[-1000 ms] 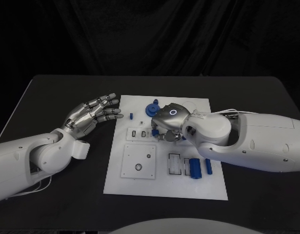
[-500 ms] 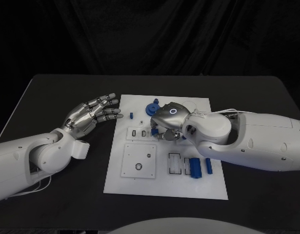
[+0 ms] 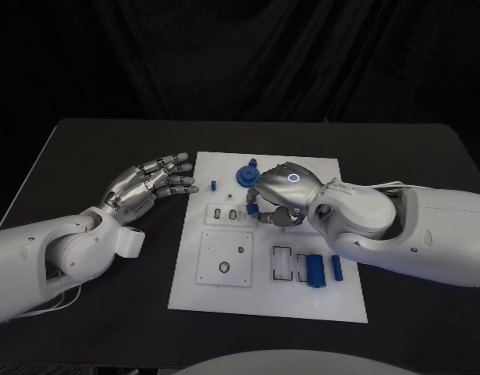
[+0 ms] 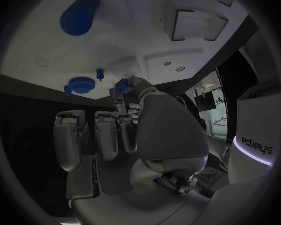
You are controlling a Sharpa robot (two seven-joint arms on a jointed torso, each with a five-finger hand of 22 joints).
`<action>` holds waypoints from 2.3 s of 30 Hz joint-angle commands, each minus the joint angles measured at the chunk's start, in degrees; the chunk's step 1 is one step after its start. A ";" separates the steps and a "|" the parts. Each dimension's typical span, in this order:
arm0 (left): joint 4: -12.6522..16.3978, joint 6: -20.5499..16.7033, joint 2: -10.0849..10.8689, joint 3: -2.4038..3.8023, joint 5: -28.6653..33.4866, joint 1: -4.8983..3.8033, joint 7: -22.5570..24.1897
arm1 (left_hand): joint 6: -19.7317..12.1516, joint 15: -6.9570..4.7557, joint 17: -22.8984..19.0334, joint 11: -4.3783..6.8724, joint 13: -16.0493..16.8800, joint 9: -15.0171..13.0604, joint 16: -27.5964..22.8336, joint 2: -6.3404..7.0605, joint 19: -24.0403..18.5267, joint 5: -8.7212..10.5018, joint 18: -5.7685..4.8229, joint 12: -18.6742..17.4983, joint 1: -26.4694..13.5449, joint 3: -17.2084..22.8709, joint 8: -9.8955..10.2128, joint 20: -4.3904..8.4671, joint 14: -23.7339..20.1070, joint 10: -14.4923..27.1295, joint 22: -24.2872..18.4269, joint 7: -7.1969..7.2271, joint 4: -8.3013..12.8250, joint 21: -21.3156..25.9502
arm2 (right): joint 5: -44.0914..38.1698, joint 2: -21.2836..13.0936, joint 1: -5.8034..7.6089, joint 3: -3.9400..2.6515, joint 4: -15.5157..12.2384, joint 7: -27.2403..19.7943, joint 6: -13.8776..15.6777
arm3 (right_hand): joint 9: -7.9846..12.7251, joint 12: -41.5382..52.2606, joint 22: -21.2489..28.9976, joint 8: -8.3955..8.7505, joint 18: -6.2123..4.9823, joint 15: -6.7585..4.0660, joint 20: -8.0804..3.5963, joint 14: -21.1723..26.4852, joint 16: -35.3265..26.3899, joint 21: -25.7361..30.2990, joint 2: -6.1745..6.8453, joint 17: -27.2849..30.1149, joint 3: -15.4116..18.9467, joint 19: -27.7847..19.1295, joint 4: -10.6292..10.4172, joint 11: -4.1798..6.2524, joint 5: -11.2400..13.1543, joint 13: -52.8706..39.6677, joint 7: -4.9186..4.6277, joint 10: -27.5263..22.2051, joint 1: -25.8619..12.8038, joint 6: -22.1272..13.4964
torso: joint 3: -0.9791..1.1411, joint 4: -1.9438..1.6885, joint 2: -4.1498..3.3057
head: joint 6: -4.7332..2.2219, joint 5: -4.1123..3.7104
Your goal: Assemble the parts on the task board
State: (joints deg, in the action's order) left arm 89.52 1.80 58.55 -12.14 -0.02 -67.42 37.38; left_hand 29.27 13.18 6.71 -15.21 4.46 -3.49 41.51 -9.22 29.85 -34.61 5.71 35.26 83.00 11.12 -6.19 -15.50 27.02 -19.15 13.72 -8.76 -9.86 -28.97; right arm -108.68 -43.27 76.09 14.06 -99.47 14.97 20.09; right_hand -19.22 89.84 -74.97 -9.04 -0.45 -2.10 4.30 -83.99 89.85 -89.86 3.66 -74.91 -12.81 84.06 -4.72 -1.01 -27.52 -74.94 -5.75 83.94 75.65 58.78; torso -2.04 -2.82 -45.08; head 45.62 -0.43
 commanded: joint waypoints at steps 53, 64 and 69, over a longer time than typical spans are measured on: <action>-3.48 -1.44 -11.19 0.08 -19.19 -0.94 -21.69 | 10.93 -9.45 83.29 8.86 85.54 -6.57 48.49 -0.95 31.21 22.38 0.51 54.74 -10.65 -12.55 -16.58 5.22 62.98 -70.85 49.61 -1.42 -3.54 -53.62 | 3.02 2.52 1.29 0.04 3.55 -1.12 5.67 | -3.10 0.16 -14.97 -0.31 0.40 -0.20 -0.22 -6.01 0.15 0.00 0.03 -15.09 0.01 5.84 0.21 0.13 3.21 -15.06 0.84 6.06 -0.79 1.47 | 1.94 0.20 3.97 | -1.17 1.70; -2.97 -1.66 -11.15 0.08 -19.20 -0.94 -21.57 | 10.61 -9.64 83.29 9.06 85.54 -6.56 48.49 -0.96 35.73 19.89 -0.41 54.74 -7.53 -11.71 -16.82 5.41 62.98 -70.85 53.83 -1.34 -1.10 -55.00 | 4.47 2.41 1.12 0.10 2.30 -1.98 2.66 | -3.24 0.16 -14.98 0.20 0.41 -0.12 -0.18 -6.01 0.15 -0.02 -0.08 -15.09 -0.01 5.86 -0.02 0.01 4.16 -15.06 0.66 6.06 -1.18 0.86 | 1.88 0.10 3.89 | -1.00 1.06; -2.88 -1.55 -11.14 0.08 -19.20 -0.93 -21.74 | 10.59 -9.65 83.29 9.06 85.54 -6.55 48.49 -0.95 36.12 19.87 -0.50 54.74 -7.46 -11.68 -16.82 5.42 62.98 -70.85 54.20 -1.34 -1.03 -55.11 | 4.55 2.59 1.07 0.10 2.17 -2.37 2.63 | -3.25 0.16 -14.96 0.26 0.40 -0.11 -0.17 -6.01 0.15 0.02 -0.09 -15.09 0.00 5.83 -0.06 -0.01 4.30 -15.06 0.64 6.06 -1.23 0.81 | 1.86 0.18 3.93 | -0.78 1.19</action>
State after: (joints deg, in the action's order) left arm 86.44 0.18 47.49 -12.11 -19.20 -68.24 15.10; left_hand 40.32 3.48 74.93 -6.17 74.95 -10.00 89.85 -10.20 65.69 -14.43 6.12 89.80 74.87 -0.60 -22.74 -10.12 83.95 -83.95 67.88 -10.02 -11.28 -83.88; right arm -104.48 -40.71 77.29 14.19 -97.10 13.42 23.84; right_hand -22.41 89.84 -74.97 -9.01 -0.45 -2.09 4.30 -83.99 89.85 -89.86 3.56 -74.90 -12.73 84.06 -4.66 -1.02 -23.42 -74.91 -6.04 83.93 74.84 59.07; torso -0.15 -2.65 -41.15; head 44.77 0.63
